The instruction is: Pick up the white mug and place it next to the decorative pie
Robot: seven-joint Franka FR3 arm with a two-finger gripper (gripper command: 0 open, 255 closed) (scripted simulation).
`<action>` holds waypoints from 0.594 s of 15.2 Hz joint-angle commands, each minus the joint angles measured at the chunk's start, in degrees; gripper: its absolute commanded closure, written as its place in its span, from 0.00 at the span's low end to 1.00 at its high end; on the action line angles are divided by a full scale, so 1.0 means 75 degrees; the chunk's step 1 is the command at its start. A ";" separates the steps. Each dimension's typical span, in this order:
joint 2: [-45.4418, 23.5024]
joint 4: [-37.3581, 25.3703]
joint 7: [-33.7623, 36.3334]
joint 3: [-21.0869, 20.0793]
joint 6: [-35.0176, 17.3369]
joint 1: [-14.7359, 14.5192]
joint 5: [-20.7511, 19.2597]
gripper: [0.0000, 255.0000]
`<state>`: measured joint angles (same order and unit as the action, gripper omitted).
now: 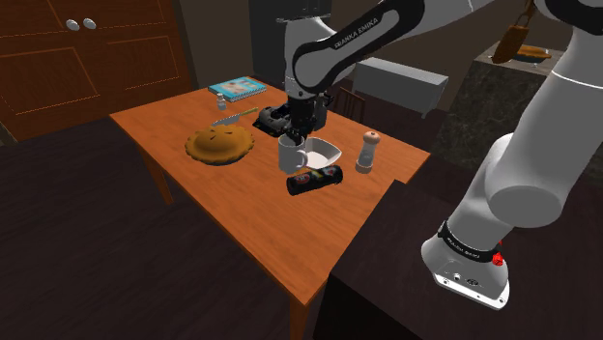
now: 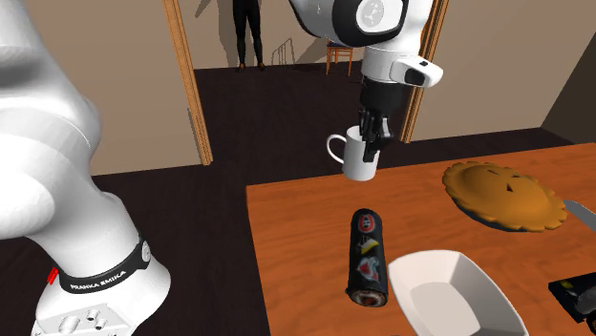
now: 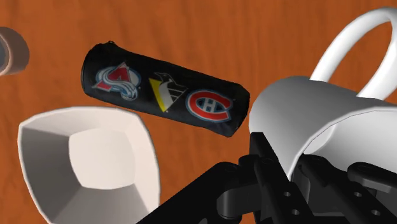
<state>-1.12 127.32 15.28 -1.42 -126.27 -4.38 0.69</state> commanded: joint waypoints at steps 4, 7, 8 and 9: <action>-0.1241 -0.1596 0.0504 -0.0211 0.0349 -0.0256 -0.0061 1.00; -0.2001 -0.2677 0.0784 -0.0298 0.0668 -0.0425 -0.0124 1.00; -0.2264 -0.3062 0.0872 -0.0321 0.0791 -0.0484 -0.0148 1.00; -0.2533 -0.3462 0.0956 -0.0341 0.0923 -0.0544 -0.0171 1.00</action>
<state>-18.27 104.14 21.90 -3.86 -120.28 -8.11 -0.45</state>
